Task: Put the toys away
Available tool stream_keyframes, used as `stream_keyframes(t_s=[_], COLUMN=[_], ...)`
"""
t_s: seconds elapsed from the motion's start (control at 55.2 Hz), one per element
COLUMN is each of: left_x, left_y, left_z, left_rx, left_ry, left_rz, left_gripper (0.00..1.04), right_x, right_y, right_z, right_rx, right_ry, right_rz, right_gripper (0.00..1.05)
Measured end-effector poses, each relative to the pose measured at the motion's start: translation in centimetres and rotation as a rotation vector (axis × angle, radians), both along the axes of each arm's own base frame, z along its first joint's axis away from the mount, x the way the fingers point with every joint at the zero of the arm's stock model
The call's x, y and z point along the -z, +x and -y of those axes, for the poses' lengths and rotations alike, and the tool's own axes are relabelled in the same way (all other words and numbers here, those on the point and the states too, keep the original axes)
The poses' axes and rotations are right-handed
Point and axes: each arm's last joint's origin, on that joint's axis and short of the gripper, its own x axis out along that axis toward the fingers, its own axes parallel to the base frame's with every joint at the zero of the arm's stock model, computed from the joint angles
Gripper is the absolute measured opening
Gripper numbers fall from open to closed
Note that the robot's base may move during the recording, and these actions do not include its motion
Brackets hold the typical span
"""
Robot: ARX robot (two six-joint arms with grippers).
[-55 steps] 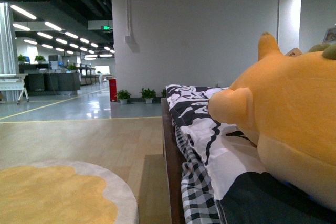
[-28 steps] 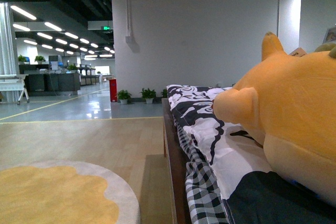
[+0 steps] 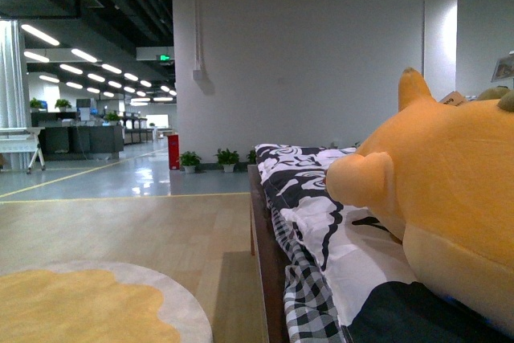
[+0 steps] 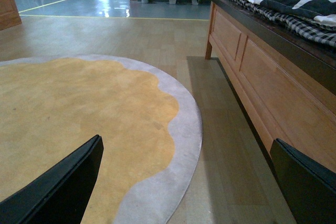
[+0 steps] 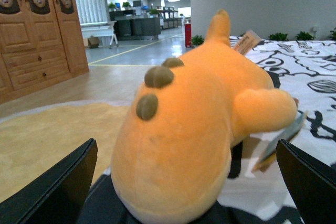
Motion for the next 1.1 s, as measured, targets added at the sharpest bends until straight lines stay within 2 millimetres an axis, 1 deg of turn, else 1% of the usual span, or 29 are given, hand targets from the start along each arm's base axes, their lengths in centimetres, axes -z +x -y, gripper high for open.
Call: stream_keyframes(t_s=[0.199, 0.398, 0.489, 0.543, 0.67, 0.797, 0.996, 1.105], left_x=[0.0, 0.0, 0.0, 0.0, 0.0, 0.0, 0.0, 0.0], left_y=[0.0, 0.0, 0.0, 0.0, 0.0, 0.0, 0.0, 0.0], left_z=[0.0, 0.0, 0.0, 0.0, 0.0, 0.0, 0.0, 0.0], left_rx=[0.0, 0.0, 0.0, 0.0, 0.0, 0.0, 0.0, 0.0], left_ry=[0.0, 0.0, 0.0, 0.0, 0.0, 0.0, 0.0, 0.0], left_rz=[0.0, 0.0, 0.0, 0.0, 0.0, 0.0, 0.0, 0.0], left_gripper=[0.99, 0.99, 0.99, 0.99, 0.99, 0.99, 0.99, 0.99], right_x=[-1.7, -2.2, -1.8, -1.1, 0.3, 1.4, 2.5, 2.8], right_y=[2.9, 6.2, 7.6, 8.6, 9.9, 10.5, 10.0, 9.6], right_z=[-1.9, -3.0, -3.3, -3.5, -3.6, -3.4, -3.4, -3.6], right_rx=[-0.036, -0.009, 0.018, 0.052, 0.114, 0.138, 0.126, 0.123], right_ry=[-0.031, -0.063, -0.077, -0.1, -0.145, -0.16, -0.184, -0.196], right_rz=[0.006, -0.006, -0.029, -0.055, -0.099, -0.141, -0.176, -0.176], right_gripper=[1.04, 1.04, 1.04, 1.04, 1.04, 1.04, 1.04, 0.9])
